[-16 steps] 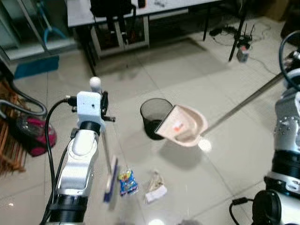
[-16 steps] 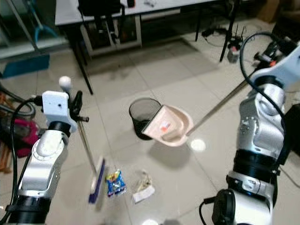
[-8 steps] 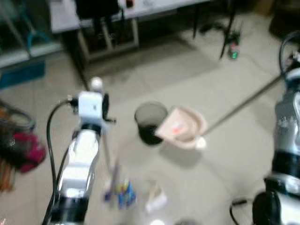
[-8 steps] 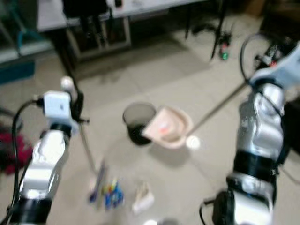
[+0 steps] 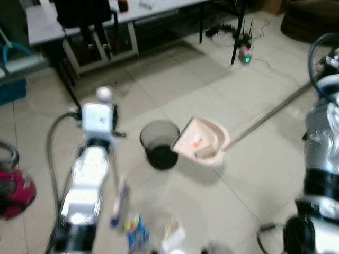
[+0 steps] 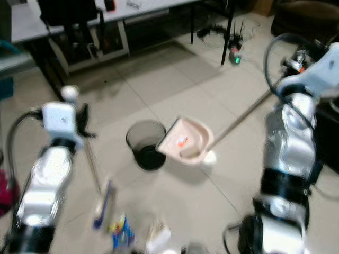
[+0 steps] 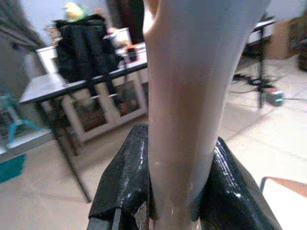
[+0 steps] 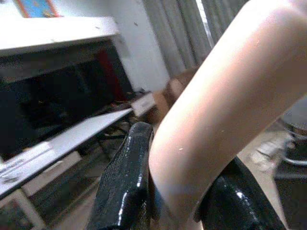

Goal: Sweep floor

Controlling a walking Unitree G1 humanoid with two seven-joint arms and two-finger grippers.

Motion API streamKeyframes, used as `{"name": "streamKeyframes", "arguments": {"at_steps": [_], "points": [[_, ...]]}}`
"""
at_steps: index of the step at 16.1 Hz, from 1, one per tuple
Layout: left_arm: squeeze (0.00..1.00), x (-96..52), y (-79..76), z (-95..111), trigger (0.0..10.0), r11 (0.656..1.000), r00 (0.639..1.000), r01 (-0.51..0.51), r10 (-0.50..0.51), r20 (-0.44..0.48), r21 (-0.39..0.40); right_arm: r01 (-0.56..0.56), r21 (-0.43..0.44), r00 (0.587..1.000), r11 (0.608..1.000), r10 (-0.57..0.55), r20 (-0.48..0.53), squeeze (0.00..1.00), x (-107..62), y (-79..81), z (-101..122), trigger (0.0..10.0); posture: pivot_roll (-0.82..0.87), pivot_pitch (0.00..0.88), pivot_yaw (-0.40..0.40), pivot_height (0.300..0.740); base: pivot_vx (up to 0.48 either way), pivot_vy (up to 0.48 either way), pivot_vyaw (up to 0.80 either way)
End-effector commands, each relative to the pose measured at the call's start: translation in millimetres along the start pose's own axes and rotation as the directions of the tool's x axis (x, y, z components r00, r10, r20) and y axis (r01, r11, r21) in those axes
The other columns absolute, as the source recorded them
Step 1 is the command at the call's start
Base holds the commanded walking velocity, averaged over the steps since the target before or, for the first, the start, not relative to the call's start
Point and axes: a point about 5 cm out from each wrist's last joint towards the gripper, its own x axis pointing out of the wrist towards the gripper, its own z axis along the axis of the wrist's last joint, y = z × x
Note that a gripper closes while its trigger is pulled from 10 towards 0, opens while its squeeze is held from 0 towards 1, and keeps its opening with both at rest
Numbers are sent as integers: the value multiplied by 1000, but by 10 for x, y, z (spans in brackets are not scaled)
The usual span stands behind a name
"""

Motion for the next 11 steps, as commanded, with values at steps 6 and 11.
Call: {"name": "streamKeyframes", "arguments": {"at_steps": [6, 11], "points": [[0, -19, 100, 84, 10000, 999, 999, -34, 33, 34, 22, -45, 32, 998, 998, 44, 44, 0, 11, 141, 65, 10000, -125, 81, 36, 740, 393, 0, 0], [0, -37, 107, 71, 10000, 999, 999, -25, 24, 25, 26, -63, 9, 997, 998, 63, 52, 0, 29, 187, 41, 10000, -118, 93, 42, 740, 392, 0, 0]]}}
